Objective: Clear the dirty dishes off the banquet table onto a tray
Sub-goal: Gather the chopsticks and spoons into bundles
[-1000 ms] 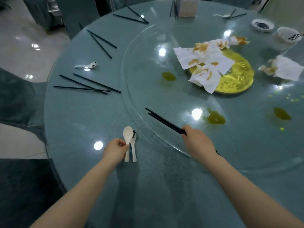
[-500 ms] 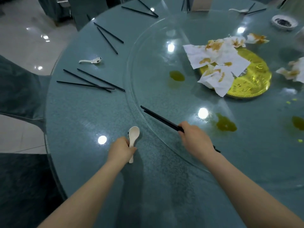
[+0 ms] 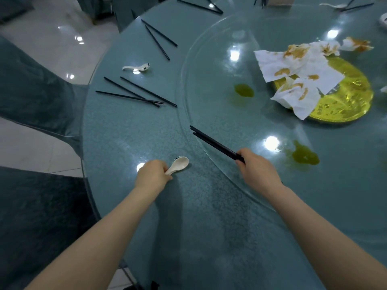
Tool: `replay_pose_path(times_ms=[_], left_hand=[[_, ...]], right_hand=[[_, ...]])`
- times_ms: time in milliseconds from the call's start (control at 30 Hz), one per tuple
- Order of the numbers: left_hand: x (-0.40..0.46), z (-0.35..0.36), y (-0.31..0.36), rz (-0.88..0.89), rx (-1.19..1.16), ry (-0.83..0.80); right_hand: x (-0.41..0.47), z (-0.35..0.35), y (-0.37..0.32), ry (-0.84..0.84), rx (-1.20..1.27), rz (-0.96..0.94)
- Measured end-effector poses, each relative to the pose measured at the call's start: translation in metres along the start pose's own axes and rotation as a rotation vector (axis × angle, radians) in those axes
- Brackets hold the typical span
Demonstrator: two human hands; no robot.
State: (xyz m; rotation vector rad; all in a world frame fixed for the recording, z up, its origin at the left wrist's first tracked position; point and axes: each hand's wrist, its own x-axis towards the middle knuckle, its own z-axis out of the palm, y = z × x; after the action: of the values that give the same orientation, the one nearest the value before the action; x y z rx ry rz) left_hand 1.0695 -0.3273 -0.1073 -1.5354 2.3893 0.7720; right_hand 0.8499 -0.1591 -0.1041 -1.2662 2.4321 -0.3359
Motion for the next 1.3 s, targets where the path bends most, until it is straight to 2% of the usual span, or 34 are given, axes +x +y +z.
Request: replay_pose_path(times_ms=[300,433,667,967,1100,1200,1300], left_hand=[[-0.004,-0.010,0.000,0.018,0.057,0.072],[-0.002,-0.011,-0.002,0.039,0.171,0.059],[-0.008,-0.005,-0.009,-0.009,0.195,0.053],[-0.017,-0.004,-0.024,-0.041,0.124,0.140],[-0.017,-0.008,-0.034,-0.099,0.035,0.121],[-0.021,-0.006,-0.027,-0.055,-0.017,0.107],[-0.023,-0.003,-0.018,0.016,0.033,0.118]], right_hand=[[0.002,-0.001,-0.002,-0.027,0.012,-0.026],[0.002,-0.003,-0.002,-0.031,0.009,-0.056],[-0.002,-0.005,-0.001,-0.036,0.029,-0.066],[-0.004,-0.004,-0.001,-0.029,0.075,-0.046],[-0.004,0.000,-0.015,0.003,0.150,-0.044],[-0.003,0.004,-0.026,-0.015,0.162,-0.047],[-0.004,0.006,-0.033,-0.031,0.162,-0.018]])
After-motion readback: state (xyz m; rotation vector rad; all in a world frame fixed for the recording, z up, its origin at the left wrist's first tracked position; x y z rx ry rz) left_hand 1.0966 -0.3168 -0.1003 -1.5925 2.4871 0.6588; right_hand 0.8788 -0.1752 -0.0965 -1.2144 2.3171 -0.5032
